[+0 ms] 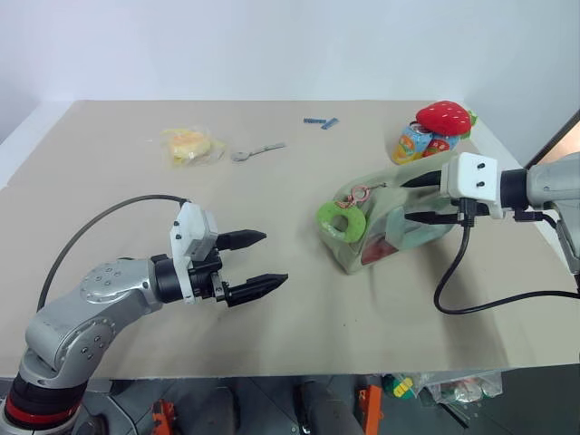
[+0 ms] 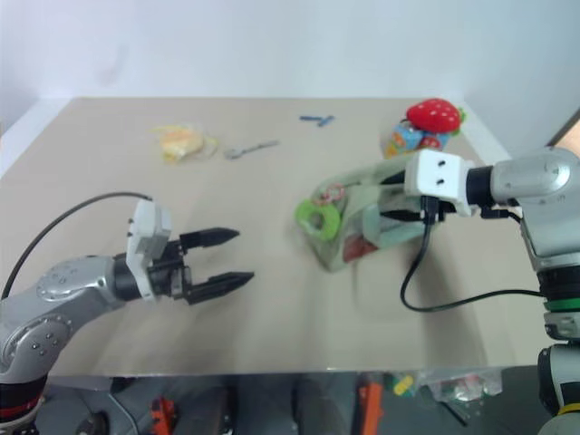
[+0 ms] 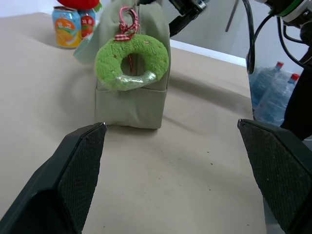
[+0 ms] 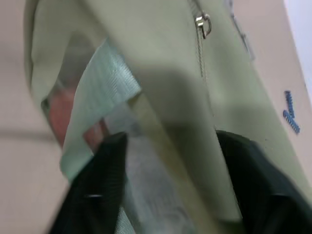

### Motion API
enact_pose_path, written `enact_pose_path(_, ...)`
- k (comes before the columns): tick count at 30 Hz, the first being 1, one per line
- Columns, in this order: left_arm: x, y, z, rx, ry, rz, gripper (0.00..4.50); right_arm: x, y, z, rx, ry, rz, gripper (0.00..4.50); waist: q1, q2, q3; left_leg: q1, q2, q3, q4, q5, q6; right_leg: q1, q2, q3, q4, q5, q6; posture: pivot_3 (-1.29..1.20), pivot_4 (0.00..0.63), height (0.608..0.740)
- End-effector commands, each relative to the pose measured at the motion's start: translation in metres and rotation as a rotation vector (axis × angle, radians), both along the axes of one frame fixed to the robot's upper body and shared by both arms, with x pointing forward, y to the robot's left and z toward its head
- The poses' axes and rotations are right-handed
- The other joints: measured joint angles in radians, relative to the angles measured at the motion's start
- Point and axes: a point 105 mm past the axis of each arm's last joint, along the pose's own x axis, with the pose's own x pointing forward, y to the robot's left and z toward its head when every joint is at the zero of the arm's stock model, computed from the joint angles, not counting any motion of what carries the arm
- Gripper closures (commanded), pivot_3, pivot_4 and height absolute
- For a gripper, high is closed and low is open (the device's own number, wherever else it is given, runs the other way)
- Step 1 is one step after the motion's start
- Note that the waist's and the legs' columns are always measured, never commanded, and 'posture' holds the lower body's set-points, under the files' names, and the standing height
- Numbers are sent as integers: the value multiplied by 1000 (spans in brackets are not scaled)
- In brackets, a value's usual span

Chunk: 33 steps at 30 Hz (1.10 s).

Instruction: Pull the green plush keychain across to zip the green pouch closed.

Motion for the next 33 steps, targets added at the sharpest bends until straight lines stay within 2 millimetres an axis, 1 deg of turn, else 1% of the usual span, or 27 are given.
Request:
enact_pose_path(1,-6,1,7,-1,-53,7,0,-2,-3,20,-27,-69,19,3276,-1,0,0,0,0,0,0,0,0,0,0,0,0,0,0,0,150,740)
enact_pose_path(4,-6,1,6,2,-53,10,0,-3,-1,24,-53,-77,43,4265,-2,0,0,1,0,1,1,0,0,1,0,1,0,-1,-3,0,150,740)
enact_pose_path(5,-6,1,5,4,-54,11,0,-5,3,26,-54,-74,56,4453,-1,0,0,1,0,1,1,0,0,1,0,1,0,-1,-3,0,150,740)
enact_pose_path(8,-4,3,4,11,-53,12,0,-10,20,34,-28,-67,99,4453,-2,0,0,1,0,1,2,1,-1,1,0,1,1,0,-3,0,150,740)
enact_pose_path(12,2,8,2,18,-58,25,0,-14,55,40,25,-52,140,4453,-4,1,0,2,1,1,2,1,-1,1,1,1,2,0,-3,0,150,740)
enact_pose_path(14,6,11,2,17,-64,37,0,-12,77,40,46,-55,149,4453,-5,1,0,2,1,0,2,1,-1,0,1,0,2,2,-1,0,150,740)
enact_pose_path(16,10,13,0,20,-68,43,0,-11,100,39,68,-39,167,4453,-6,1,0,2,1,0,2,1,-1,0,2,0,2,2,-2,0,150,740)
enact_pose_path(20,12,14,-5,34,-69,37,0,-7,131,33,72,-40,179,4453,0,1,0,0,1,-1,2,1,-2,-1,1,-1,2,1,-4,0,150,740)
enact_pose_path(22,12,13,-6,40,-70,33,0,-8,140,30,89,-25,179,4453,0,1,0,-1,1,-1,2,1,-2,-1,0,-1,2,1,-3,0,150,740)
enact_pose_path(24,12,14,-7,38,-69,35,0,-10,141,26,80,-1,187,4453,2,1,0,-1,0,-1,2,1,-2,-1,0,-1,2,2,-1,0,150,740)
enact_pose_path(25,12,15,-7,39,-67,34,0,-11,141,24,81,13,184,3763,3,1,0,-2,0,-1,2,1,-2,-2,0,-1,2,2,-1,0,150,740)
enact_pose_path(27,10,15,-9,44,-62,29,0,-11,143,25,108,23,186,3109,2,1,0,-3,0,-2,2,1,-2,-2,-1,-1,2,1,0,0,150,740)
enact_pose_path(28,9,14,-9,46,-62,26,0,-11,146,30,148,14,193,2827,2,1,0,-2,0,-1,2,1,-2,-2,-1,-1,2,1,0,0,150,740)
enact_pose_path(30,8,14,-9,47,-62,23,0,-11,148,42,231,4,200,2047,0,1,0,-2,0,-2,2,1,-2,-2,0,-1,2,2,-1,0,150,740)
enact_pose_path(33,7,13,-8,50,-63,18,0,-14,140,61,354,15,192,1095,0,1,0,-2,1,-2,2,1,-2,-3,1,-2,3,2,-2,0,150,740)
